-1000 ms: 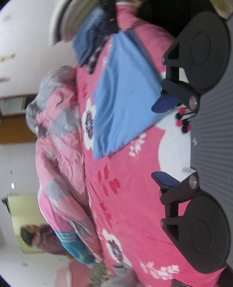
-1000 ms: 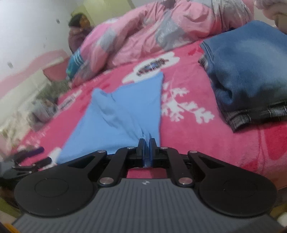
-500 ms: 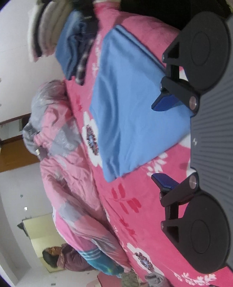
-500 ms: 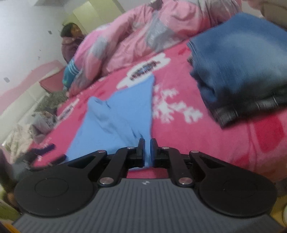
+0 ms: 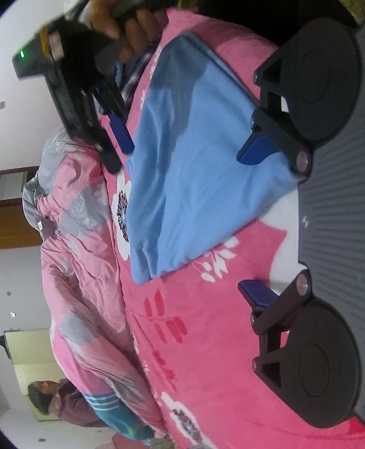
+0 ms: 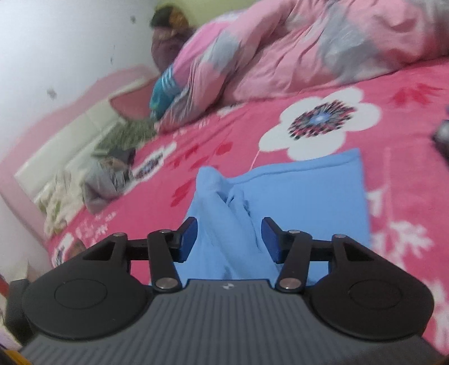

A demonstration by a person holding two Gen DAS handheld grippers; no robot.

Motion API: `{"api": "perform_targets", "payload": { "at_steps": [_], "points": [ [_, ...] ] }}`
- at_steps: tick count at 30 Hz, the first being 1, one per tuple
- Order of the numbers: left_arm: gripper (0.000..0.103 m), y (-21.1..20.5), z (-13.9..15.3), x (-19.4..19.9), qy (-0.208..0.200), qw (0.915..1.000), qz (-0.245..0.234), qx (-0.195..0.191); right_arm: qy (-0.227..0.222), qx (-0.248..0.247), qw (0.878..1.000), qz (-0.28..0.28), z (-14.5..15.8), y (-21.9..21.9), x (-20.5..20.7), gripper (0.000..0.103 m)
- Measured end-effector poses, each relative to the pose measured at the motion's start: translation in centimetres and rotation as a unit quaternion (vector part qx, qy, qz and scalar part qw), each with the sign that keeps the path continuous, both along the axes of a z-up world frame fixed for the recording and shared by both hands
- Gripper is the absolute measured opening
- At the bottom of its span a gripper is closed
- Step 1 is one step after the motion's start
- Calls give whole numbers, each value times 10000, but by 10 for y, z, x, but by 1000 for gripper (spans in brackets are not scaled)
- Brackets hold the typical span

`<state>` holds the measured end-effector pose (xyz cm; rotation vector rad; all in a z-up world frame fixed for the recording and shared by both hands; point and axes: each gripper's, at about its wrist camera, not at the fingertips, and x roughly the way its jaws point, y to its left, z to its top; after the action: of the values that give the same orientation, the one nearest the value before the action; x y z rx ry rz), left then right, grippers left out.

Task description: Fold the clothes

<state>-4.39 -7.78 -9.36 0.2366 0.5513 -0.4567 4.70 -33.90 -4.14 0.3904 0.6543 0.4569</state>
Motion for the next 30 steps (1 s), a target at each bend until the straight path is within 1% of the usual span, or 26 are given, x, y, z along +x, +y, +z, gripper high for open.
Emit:
{"api": "perform_targets", "payload": {
  "at_steps": [2,3,4,5,7,9,11,14,15,16,17,19,21,23,24,25,26,28,30],
  "points": [
    [93,3,-2,3,48,9999,-17,-108,59,-344,9992,173,-4,14,13,49],
    [94,4,-3,3,56,9999,-29,-146,99,-548,9981,265,-7,21,18,35],
    [94,5,-3,4,64,9998,-40,-180,129,-788,9961,373,-8,28,21,7],
    [95,6,-4,5,73,9997,-46,-207,82,-1046,9934,461,-8,37,20,6],
    [95,6,-5,6,85,9997,-50,-244,-188,-1440,9877,578,-5,53,12,6],
    [95,6,-5,7,83,9996,-56,-252,-387,-1689,9818,782,-2,70,2,6],
    [95,6,-5,8,79,9996,-65,-265,-513,-1972,9744,951,-6,86,-6,7],
    [96,7,-6,9,75,9995,-78,-296,-538,-2206,9658,1251,-18,101,-12,15],
    [96,7,-6,9,71,9995,-85,-303,-558,-2233,9644,1303,-17,102,-13,21],
    [96,8,-7,9,66,9994,-93,-314,-564,-2231,9637,1354,-14,102,-14,29],
    [96,8,-7,9,63,9994,-100,-328,-547,-2143,9658,1352,-8,98,-14,32],
    [96,9,-8,10,59,9993,-114,-358,-510,-1741,9762,1190,6,82,-10,50],
    [96,10,-8,10,54,9992,-129,-387,-428,-1279,9858,997,18,63,-5,53],
    [96,11,-9,10,47,9990,-140,-416,-117,-521,9964,656,22,36,10,53],
    [97,11,-9,10,42,9990,-147,-428,51,-222,9986,487,22,23,18,53],
    [97,12,-10,11,36,9989,-156,-437,244,-90,9991,325,17,14,27,51],
    [97,12,-10,11,33,9989,-165,-443,420,-6,9989,215,12,8,36,50],
    [97,13,-10,11,26,9988,-184,-456,705,-28,9973,208,1,6,51,39],
    [97,13,-11,11,18,9987,-194,-472,874,-155,9956,303,-7,11,62,34]
  ]
}}
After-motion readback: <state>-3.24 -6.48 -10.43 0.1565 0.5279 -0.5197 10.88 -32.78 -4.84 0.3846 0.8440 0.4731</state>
